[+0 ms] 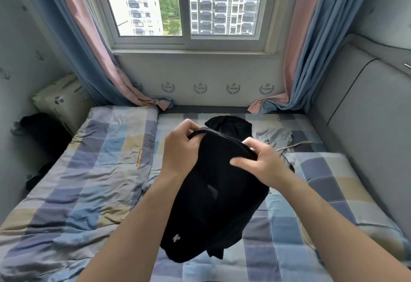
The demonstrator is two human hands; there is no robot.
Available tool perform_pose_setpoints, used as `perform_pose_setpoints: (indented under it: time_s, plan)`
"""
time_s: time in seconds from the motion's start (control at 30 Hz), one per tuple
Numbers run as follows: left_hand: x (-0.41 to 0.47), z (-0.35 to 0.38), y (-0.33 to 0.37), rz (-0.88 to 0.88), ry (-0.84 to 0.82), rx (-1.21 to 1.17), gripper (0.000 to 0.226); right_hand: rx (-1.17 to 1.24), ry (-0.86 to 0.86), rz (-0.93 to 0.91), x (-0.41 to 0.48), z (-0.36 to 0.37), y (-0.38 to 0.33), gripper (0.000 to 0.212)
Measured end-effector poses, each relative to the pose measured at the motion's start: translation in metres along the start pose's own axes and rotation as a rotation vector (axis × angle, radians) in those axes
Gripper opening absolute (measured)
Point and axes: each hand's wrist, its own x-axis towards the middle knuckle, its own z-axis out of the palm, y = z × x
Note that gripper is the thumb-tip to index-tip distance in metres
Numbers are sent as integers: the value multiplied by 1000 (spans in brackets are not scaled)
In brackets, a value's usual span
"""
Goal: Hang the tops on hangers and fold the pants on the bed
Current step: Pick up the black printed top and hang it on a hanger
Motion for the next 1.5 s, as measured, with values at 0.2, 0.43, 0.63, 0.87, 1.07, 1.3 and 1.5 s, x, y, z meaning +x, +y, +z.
perform_pose_setpoints:
  time_s: [0.2,0.43,0.63,0.87,1.07,1.3,1.5]
  plan:
    - [4,3,8,26,42,-39,19,-485,193,286,9,18,59,26]
    - [20,-10,-15,-105,241,-141,25,-589,287,532,0,11,103,24]
    - [45,-25,-46,-214,272,-157,19,-453,422,489,-4,-13,98,21]
    - [23,17,-71,-432,-135,-300,13,86,307,510,21,-7,31,10]
    - [-23,45,-65,-395,-608,-180,68,728,347,650,30,-6,-6,7]
    - [-60,77,-61,-268,-768,-40,15,884,418,571,31,-2,-15,16]
    - [-51,62,-46,-403,-475,-410,49,978,482,349,26,-22,-5,13]
